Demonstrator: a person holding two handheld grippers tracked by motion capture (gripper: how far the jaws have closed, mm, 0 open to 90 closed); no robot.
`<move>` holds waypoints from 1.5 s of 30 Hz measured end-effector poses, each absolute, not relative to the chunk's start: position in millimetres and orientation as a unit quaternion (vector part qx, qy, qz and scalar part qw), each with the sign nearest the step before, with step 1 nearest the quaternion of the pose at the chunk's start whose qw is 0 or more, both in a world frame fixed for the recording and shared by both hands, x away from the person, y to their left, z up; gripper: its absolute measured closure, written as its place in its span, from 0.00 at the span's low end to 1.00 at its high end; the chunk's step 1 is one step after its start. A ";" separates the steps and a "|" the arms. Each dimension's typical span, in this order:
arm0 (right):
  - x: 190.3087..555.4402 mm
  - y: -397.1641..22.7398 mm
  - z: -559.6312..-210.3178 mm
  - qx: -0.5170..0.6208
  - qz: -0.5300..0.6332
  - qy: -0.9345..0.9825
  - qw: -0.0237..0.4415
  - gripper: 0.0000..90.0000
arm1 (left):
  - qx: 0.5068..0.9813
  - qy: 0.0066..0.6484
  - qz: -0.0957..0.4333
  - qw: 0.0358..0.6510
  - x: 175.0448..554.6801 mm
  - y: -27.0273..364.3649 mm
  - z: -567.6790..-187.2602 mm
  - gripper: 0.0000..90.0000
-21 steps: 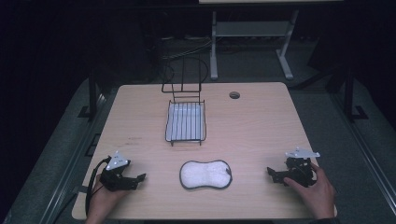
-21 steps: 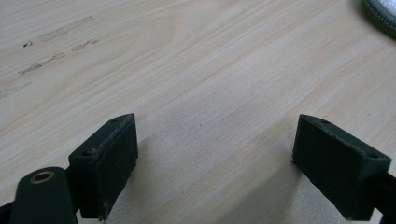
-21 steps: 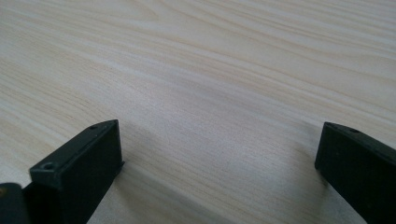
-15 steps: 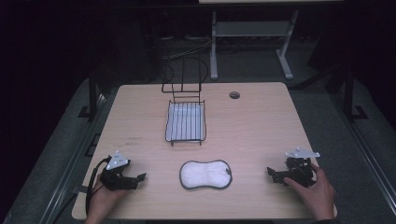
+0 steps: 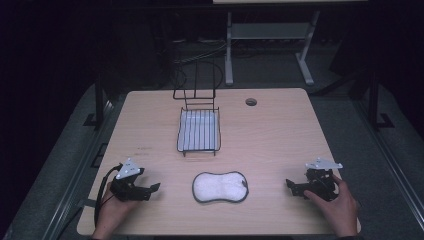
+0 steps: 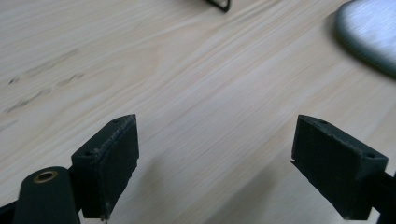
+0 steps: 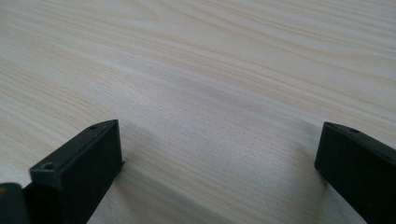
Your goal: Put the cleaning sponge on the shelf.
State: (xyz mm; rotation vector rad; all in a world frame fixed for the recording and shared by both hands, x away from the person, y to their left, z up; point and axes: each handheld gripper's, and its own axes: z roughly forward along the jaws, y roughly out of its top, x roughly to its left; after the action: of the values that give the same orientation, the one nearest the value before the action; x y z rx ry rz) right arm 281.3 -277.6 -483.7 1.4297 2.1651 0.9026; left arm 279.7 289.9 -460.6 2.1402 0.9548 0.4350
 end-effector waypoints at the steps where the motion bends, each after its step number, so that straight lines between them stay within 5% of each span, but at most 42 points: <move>1: 281.3 -277.5 -483.7 0.511 0.322 0.773 0.196 0.00 | 0.835 0.368 0.169 0.372 279.4 287.4 -459.0 0.16; 14: 281.3 -277.6 -483.7 0.510 0.322 0.773 0.196 0.00 | 0.836 0.350 0.135 0.401 277.8 265.6 -445.5 0.40; 16: 281.3 -277.6 -483.7 0.510 0.322 0.773 0.196 0.00 | 0.838 0.341 0.126 0.406 277.9 260.7 -441.7 0.57; 28: 281.3 -277.6 -483.7 0.510 0.322 0.773 0.196 0.00 | 0.854 0.298 0.081 0.419 278.6 233.3 -436.0 1.00; 45: 281.7 -276.8 -483.6 0.514 0.321 0.771 0.197 0.00 | 0.866 0.254 0.059 0.427 288.4 189.2 -431.9 1.00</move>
State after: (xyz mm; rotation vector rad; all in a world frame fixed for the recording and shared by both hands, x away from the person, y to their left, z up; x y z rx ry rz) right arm 281.7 -276.8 -483.6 1.4387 2.1581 0.8998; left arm 288.4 189.2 -431.9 2.1641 0.6352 0.1487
